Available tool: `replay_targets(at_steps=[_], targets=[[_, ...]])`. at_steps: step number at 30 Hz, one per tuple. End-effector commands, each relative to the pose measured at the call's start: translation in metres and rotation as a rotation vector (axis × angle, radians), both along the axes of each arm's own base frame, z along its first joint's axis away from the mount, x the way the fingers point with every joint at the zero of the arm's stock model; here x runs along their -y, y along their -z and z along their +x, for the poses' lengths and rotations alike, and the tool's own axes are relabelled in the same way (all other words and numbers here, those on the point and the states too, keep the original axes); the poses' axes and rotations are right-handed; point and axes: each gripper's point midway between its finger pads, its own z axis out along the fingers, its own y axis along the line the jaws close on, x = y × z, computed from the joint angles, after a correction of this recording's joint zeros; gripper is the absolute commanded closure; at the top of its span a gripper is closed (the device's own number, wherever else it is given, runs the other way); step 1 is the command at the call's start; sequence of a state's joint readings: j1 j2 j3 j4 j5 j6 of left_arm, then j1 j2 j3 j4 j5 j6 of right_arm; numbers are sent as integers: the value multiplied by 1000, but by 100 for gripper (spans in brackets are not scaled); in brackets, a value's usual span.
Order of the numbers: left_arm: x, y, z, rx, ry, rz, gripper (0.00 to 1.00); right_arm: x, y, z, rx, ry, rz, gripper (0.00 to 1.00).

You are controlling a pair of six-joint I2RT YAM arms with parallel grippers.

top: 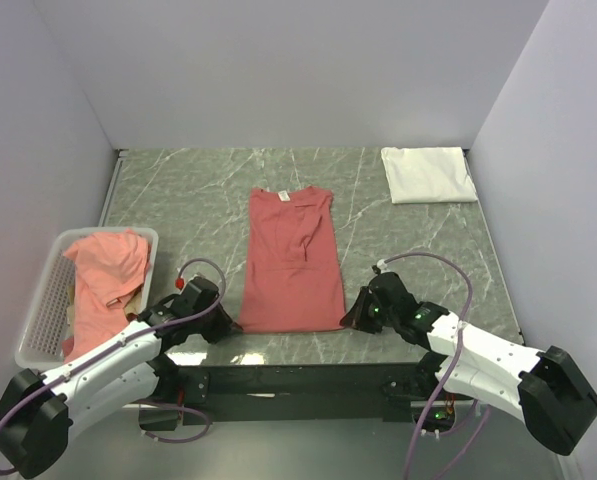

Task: Fold and stack the t-shirts
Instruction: Fold the tshirt

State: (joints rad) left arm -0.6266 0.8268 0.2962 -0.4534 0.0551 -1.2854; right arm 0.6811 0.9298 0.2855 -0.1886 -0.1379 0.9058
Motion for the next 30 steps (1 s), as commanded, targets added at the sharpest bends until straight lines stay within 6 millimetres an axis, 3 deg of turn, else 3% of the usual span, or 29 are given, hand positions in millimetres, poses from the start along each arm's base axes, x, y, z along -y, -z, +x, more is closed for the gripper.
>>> replay_targets(at_steps=[1,7,10,23,25,30], targets=[[-14,10,-6,-14,-10,64,99,12,3,4,16,43,-63,89],[-11,13,-8,-20,2,51,99,11,6,3,10,42,-54,68],[-10,13,-8,-17,4,45,99,13,10,1,0,51,-60,63],[-9,15,-8,-20,15,40,99,2,11,-19,-5,83,24,59],[-9,16,-9,-24,14,42,99,1,4,-16,18,112,68,57],[-9,16,-9,-22,14,40,99,1,5,-18,15,99,55,56]])
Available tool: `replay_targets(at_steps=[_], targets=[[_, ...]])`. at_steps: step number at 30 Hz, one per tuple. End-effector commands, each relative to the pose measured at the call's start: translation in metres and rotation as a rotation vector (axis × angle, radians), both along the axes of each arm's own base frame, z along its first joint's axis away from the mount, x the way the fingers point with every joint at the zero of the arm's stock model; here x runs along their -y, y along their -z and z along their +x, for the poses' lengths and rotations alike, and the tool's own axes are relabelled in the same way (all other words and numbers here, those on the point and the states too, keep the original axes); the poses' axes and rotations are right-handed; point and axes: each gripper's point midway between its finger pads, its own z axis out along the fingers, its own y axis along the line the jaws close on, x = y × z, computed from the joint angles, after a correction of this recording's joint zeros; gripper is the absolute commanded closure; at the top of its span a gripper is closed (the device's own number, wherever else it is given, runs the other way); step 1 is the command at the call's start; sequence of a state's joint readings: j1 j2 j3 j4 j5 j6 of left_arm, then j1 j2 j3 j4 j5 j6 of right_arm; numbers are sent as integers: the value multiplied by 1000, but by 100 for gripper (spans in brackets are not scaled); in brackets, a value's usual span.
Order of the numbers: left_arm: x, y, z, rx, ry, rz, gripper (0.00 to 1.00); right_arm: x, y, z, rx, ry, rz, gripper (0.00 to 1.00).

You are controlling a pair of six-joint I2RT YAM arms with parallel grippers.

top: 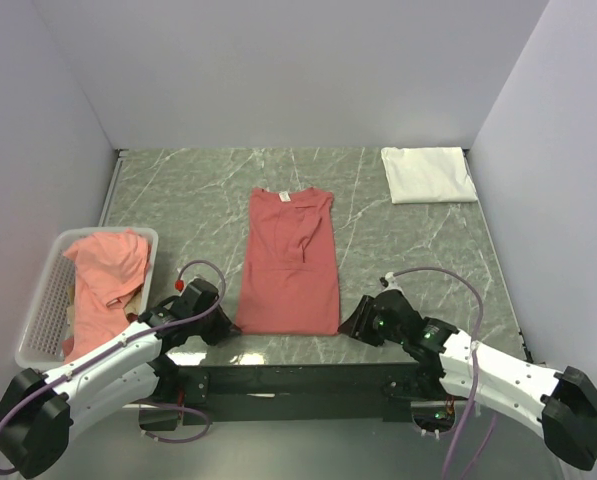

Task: Fold and stack the t-shirts
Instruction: Fold the tshirt

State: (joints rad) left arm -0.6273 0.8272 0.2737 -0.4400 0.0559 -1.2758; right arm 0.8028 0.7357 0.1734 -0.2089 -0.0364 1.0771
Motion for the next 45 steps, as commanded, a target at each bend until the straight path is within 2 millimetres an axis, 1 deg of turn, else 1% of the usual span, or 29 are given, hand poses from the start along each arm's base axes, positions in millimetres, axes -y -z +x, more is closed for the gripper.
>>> replay_targets(at_steps=[1,10,15,16,19,20,21,23,24,25,26,27,28,30,31,32,33,34,35,36,37,38,39,40,41,42,43,44,45], targets=[[-6,8,-5,-16,5,29,99,-2,1,3,3,21,-10,56],[-7,9,-7,-18,10,31,99,-7,11,-3,-33,13,-14,60],[-6,7,-6,-14,15,27,99,-6,14,1,-25,33,-24,62],[-5,6,-6,-11,16,23,99,-6,14,1,-23,33,-22,64],[-3,1,-3,4,26,19,99,-6,11,5,-19,32,-46,78],[-3,-2,-2,10,29,21,99,-6,5,8,-1,27,-54,81],[0,-11,4,31,30,17,99,-5,0,10,12,27,-64,90],[1,-20,8,48,40,26,99,-6,-21,18,60,27,-69,99],[4,-33,16,80,40,17,99,-3,-25,18,68,27,-87,100],[5,-38,20,94,45,24,99,-6,-42,26,101,33,-76,100],[7,-45,25,112,45,22,99,-2,-48,33,131,40,-96,100],[11,-59,35,149,42,14,99,-1,-52,35,136,36,-110,100],[14,-60,40,152,52,22,99,-4,-65,42,157,34,-101,100],[21,-71,53,178,58,18,100,-3,-68,52,165,19,-121,100],[27,-80,64,190,67,24,100,-7,-80,60,184,18,-111,100],[29,-85,72,199,67,25,99,-6,-77,65,178,3,-138,100],[36,-103,86,241,63,6,100,-6,-82,73,185,10,-131,100],[38,-103,95,240,68,21,100,-11,-95,83,211,11,-120,100],[36,-108,105,253,52,21,100,-11,-94,90,208,0,-145,100],[39,-121,119,283,39,8,100,-11,-97,98,213,3,-148,100],[39,-120,131,273,32,2,99,-14,-105,113,222,4,-151,100],[39,-124,140,281,24,-2,100,-14,-109,122,222,9,-155,100],[42,-137,152,305,16,-18,100,-15,-112,131,226,8,-158,100],[42,-134,164,293,15,-24,100,-19,-119,146,227,8,-156,100],[43,-135,172,292,10,-28,99,-21,-121,154,226,6,-159,100],[45,-139,186,294,0,-29,99,-23,-122,161,224,1,-160,100],[45,-142,194,298,-3,-29,100,-26,-137,176,248,8,-146,100],[43,-144,203,296,-11,-42,100,-28,-127,185,218,6,-162,100],[45,-147,217,299,-15,-47,100,-29,-128,193,218,5,-159,100]])
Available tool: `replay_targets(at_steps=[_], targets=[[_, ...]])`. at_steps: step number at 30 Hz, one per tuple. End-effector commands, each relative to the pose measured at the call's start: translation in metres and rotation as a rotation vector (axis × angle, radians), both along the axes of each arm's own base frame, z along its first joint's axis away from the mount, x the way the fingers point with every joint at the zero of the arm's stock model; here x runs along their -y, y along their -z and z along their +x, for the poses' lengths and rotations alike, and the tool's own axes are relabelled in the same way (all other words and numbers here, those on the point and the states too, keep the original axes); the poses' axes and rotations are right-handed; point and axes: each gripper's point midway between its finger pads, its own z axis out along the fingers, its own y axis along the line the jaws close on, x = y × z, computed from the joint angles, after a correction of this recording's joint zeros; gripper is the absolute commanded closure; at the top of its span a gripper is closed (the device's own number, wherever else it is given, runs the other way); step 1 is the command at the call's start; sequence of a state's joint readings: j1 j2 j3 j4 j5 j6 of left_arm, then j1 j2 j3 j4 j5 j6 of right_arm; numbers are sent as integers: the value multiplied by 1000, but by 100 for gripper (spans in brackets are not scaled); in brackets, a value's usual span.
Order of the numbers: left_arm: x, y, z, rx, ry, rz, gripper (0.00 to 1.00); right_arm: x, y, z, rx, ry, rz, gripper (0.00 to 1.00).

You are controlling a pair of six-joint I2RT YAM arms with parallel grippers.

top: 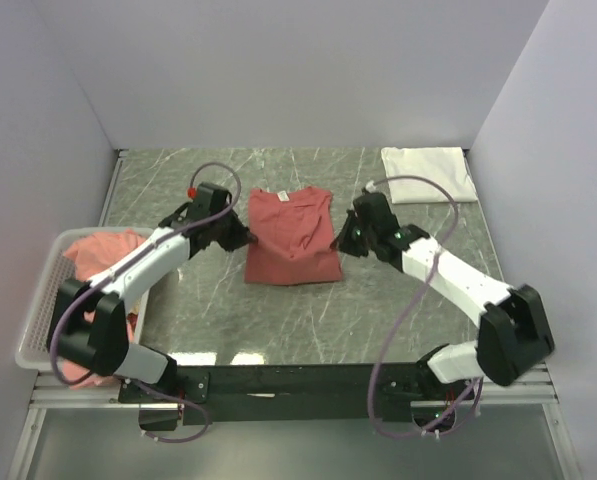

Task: Fold and stack the t-shirts
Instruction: Fold the tshirt

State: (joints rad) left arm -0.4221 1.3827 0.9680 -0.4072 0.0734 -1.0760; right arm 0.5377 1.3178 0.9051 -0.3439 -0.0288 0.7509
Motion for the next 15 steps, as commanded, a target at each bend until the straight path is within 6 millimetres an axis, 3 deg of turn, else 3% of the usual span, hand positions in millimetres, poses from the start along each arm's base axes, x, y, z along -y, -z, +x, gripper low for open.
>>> replay_targets(at_steps=[1,2,3,5,6,8,9,11,12,13,15], targets=[[3,-30,44,85,12,-46,99,-10,-20,43,52,-32,6,100],[6,-45,57,111,14,-59,100,-10,-20,51,48,-32,7,100],[5,-36,66,86,12,-51,100,-13,-33,65,70,-29,21,100],[3,-53,88,116,2,-62,100,-11,-23,85,43,-26,15,100],[3,-44,97,95,1,-56,100,-14,-35,99,67,-24,26,100],[0,-58,118,122,-3,-79,99,-14,-22,119,36,-23,19,100],[-4,-44,129,95,-13,-65,99,-15,-21,134,33,-23,15,100],[-4,-37,149,83,-6,-61,100,-11,-17,152,28,-13,21,100],[-4,-33,155,76,1,-61,100,-13,-28,165,56,-11,38,100],[-8,-28,163,70,-1,-63,99,-13,-14,174,36,-11,30,100],[-5,-11,182,61,25,-87,99,-11,-19,197,62,-4,49,100]])
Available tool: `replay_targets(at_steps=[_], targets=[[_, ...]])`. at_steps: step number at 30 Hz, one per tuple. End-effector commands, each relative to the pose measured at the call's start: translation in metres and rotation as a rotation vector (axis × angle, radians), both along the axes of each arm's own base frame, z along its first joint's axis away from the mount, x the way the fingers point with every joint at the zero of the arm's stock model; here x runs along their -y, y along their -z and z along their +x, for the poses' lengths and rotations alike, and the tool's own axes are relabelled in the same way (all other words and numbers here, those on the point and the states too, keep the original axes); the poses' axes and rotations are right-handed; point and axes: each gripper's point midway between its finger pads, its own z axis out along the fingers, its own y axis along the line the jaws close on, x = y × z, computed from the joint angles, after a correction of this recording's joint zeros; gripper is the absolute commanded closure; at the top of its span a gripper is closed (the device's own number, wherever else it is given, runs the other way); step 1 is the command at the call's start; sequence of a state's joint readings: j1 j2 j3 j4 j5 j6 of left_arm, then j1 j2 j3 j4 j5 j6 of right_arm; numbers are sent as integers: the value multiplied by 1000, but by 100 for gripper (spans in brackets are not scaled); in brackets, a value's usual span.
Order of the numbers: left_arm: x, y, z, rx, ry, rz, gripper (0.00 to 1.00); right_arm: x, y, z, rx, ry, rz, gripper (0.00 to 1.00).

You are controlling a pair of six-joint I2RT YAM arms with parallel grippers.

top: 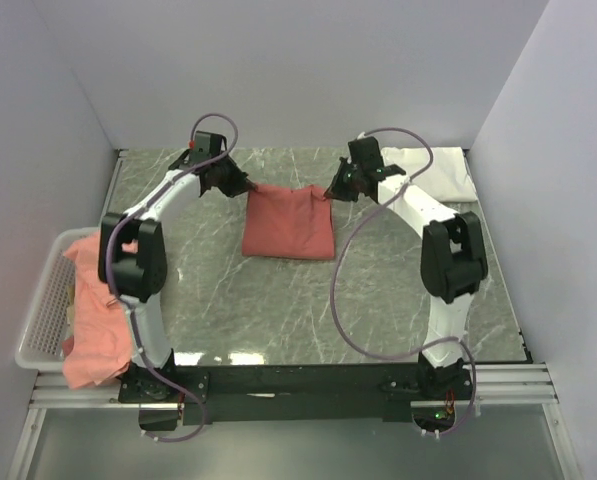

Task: Fold and stack the t-shirts
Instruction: Fold the tshirt

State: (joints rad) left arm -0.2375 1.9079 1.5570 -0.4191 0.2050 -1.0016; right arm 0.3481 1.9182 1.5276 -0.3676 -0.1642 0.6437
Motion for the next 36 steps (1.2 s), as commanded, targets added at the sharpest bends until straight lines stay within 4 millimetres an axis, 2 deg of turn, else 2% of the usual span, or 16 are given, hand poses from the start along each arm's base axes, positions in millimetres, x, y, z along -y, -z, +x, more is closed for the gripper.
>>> replay_targets(at_steps=[1,6,11,13,16,17,18,19,20,21,22,23,25,27,30,36], targets=[[1,11,25,17,68,-33,99,1,-1,37,30,-20,29,100],[1,34,67,86,108,-98,98,4,14,84,44,-9,74,97],[-10,5,95,254,176,-165,48,19,-1,108,74,25,98,55],[-29,-8,98,278,158,-156,43,29,-16,110,97,35,108,40],[-47,-22,86,290,100,-144,39,39,-39,99,128,55,81,38],[-51,-35,79,292,78,-124,42,38,-32,89,112,57,67,39],[-46,-37,73,290,80,-115,45,36,-54,80,152,54,83,41],[-42,-31,64,263,78,-111,56,32,-57,72,155,48,92,43],[-38,-39,56,259,59,-112,65,19,-48,57,142,19,98,46],[-21,-41,46,256,79,-126,74,12,-63,48,164,9,122,58],[-13,-28,33,220,84,-132,82,2,-63,39,163,-13,136,63],[-7,-36,24,230,84,-138,97,-6,-55,30,145,-30,151,67],[20,-22,0,194,114,-149,99,-33,-58,9,141,-96,181,72],[47,-24,-23,193,164,-144,99,-54,-50,-11,130,-145,168,75],[69,-5,-52,143,228,-138,99,-72,-34,-31,100,-195,169,77],[71,55,-84,10,237,-98,99,-83,6,-49,31,-218,143,78]])
